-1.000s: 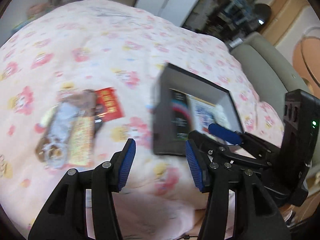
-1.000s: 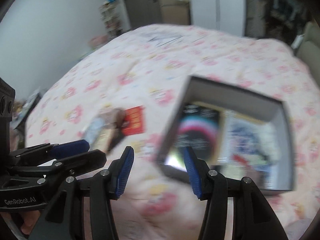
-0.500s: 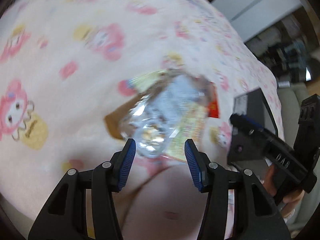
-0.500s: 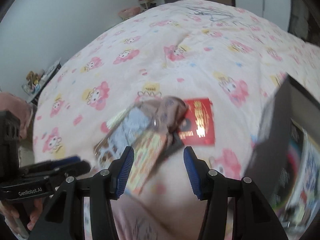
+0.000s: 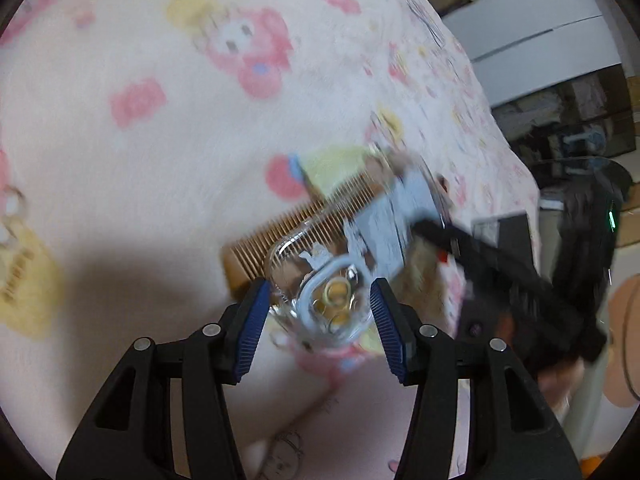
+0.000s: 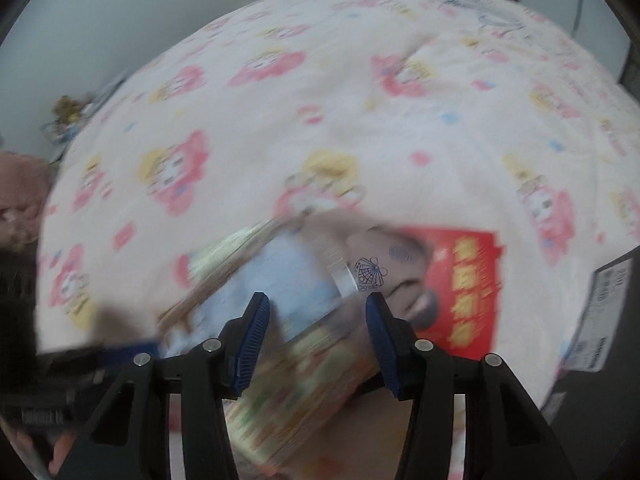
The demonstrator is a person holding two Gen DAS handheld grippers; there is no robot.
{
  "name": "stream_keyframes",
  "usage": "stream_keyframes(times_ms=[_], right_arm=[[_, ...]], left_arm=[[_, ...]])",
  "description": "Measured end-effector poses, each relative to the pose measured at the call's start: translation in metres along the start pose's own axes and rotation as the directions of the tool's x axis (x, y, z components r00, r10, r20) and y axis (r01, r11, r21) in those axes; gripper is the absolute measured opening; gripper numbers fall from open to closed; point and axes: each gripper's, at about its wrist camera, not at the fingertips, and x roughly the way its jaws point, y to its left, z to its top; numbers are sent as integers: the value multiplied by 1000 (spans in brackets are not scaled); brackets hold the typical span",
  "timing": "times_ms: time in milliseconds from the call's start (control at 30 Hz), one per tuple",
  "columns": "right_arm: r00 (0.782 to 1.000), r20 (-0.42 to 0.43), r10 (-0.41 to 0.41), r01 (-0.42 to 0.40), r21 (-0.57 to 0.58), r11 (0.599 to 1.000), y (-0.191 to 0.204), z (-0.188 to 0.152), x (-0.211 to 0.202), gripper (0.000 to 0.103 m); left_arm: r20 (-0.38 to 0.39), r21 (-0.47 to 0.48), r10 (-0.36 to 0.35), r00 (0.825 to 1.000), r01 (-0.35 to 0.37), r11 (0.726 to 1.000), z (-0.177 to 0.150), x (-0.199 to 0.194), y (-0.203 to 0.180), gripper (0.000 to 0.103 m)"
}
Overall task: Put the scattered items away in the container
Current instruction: 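Move both tools back to the pile of items on the blanket, then grasp the clear phone case with the left tool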
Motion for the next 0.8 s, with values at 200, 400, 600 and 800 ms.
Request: stream_keyframes(times_ms=[200,400,600,800], right_arm=[[999,-35,36,-39,-75,996,27,-24,-21,45],[998,51,-45,48,-64,997,21,-11,-16,45],[999,23,-24,25,-81,996,22,0,-2,45],[999,13,46,-44,-75,996,21,-11,-22,45]], left_arm=[[31,-23,40,999,-39,999,5,-9,10,53],[-16,-75,-7,1000,6,997,-2,0,28,53],[3,-75,-3,1000,3,997,1,4,26,54],[47,-33,14,999,-12,999,1,-21,17,54]])
